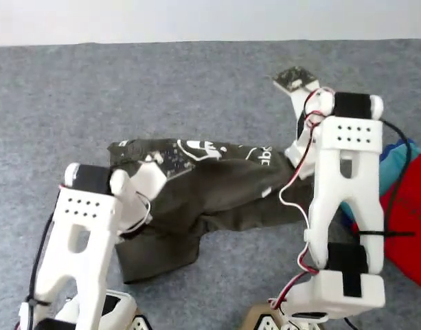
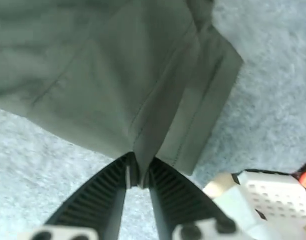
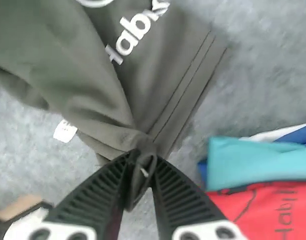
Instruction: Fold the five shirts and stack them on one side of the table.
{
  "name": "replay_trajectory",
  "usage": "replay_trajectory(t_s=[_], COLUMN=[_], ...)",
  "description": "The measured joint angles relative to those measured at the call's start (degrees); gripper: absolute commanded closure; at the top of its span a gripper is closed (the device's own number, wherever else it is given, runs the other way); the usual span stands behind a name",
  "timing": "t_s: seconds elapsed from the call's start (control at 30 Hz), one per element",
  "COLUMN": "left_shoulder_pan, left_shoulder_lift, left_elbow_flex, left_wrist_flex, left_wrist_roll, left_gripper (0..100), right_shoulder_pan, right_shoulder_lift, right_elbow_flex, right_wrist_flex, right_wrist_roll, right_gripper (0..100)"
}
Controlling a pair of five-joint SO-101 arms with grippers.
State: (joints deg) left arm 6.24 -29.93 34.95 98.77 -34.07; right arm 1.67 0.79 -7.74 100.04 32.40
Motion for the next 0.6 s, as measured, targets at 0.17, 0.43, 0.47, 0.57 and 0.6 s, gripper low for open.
replay_trajectory(t_s=[0.17, 0.43, 0.47, 0.57, 0.6], left_shoulder_pan=[0.0, 0.0, 0.0, 0.18, 0.7], left_shoulder_lift=[-1.93, -3.16, -4.22, -8.62, -10.29], left_elbow_flex=[0.97, 2.29, 2.29, 2.64, 3.25], left_wrist_flex=[0.0, -0.09, -0.09, 0.0, 0.0], left_wrist_roll=[0.09, 0.26, 0.26, 0.26, 0.26], left_gripper=[100, 100, 100, 100, 100], right_shoulder_pan=[1.41, 3.16, 3.69, 4.31, 4.57], right_shoulder_lift=[-4.4, -11.34, -12.31, -14.24, -14.59], right_elbow_flex=[12.13, 21.01, 21.1, 21.1, 21.1], right_wrist_flex=[-6.51, -10.99, -10.99, -10.99, -10.99], right_wrist_roll=[0.0, 1.23, 1.58, 3.34, 3.78], right_gripper=[98.8, 98.8, 98.8, 98.8, 98.8])
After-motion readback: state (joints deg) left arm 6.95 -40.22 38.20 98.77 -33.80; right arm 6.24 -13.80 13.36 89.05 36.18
